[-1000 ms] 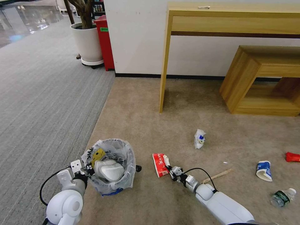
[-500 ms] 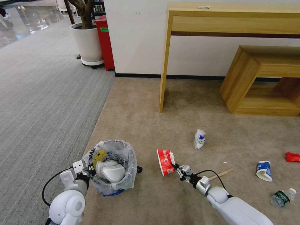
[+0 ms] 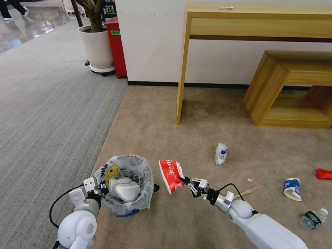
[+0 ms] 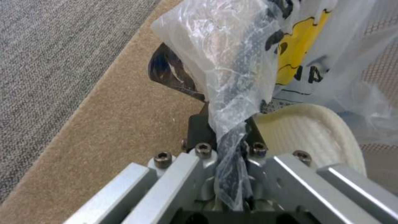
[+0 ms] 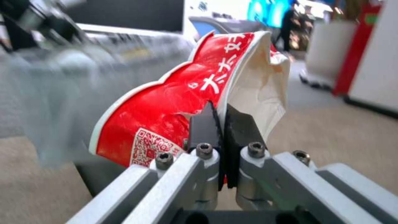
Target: Pick up the trash bin and place the garbage on the floor into it.
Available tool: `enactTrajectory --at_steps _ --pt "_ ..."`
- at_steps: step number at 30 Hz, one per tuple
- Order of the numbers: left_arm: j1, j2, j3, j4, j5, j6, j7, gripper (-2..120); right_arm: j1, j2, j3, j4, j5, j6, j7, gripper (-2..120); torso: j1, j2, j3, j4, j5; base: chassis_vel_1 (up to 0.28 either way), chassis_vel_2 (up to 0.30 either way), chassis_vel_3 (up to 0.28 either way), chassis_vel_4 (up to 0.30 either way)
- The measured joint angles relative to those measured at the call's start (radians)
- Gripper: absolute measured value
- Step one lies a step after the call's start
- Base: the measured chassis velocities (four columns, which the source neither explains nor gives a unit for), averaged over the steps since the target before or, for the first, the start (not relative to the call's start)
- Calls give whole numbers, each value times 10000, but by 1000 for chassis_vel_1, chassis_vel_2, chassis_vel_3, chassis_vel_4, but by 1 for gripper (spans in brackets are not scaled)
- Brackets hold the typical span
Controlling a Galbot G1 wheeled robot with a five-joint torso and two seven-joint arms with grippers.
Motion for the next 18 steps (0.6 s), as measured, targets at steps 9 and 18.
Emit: enactTrajectory --at_steps 9,18 --pt "-28 88 195 69 178 4 42 0 115 -531 184 1873 -173 -29 -501 0 0 1 -1 1 3 0 0 0 0" --pt "-136 74 497 149 392 19 46 0 521 -1145 -93 3846 -11 -628 -436 0 -1 2 -1 1 5 0 0 0 0"
